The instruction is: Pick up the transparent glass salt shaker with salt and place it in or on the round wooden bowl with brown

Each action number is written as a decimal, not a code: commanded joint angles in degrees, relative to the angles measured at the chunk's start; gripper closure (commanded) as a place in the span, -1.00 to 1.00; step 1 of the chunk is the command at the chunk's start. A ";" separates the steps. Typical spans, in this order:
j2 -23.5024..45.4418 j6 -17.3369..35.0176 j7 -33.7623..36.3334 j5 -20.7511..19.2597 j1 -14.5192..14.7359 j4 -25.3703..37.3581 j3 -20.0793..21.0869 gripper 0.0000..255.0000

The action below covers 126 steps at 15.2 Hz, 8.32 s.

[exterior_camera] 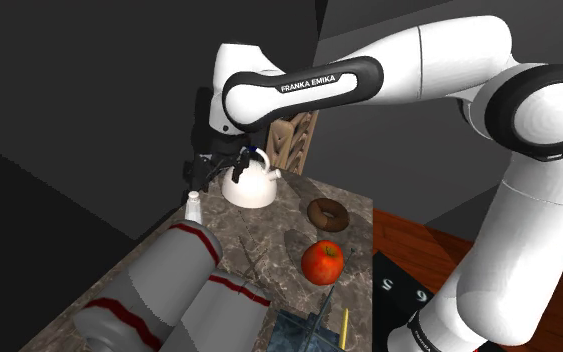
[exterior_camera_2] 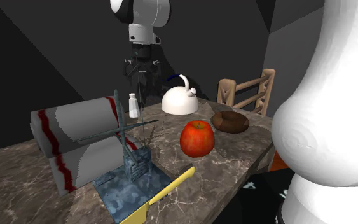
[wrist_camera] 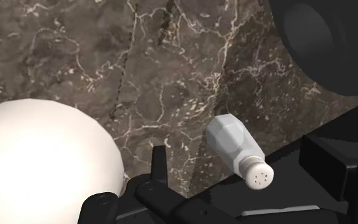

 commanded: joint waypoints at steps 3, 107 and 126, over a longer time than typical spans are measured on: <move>10.09 -0.86 4.03 -3.45 2.97 10.89 -0.33 -1.00; -33.87 4.09 -39.95 7.05 -17.02 -39.39 -21.18 1.00; -36.47 -3.81 -39.74 6.53 -17.35 -34.10 -21.55 -1.00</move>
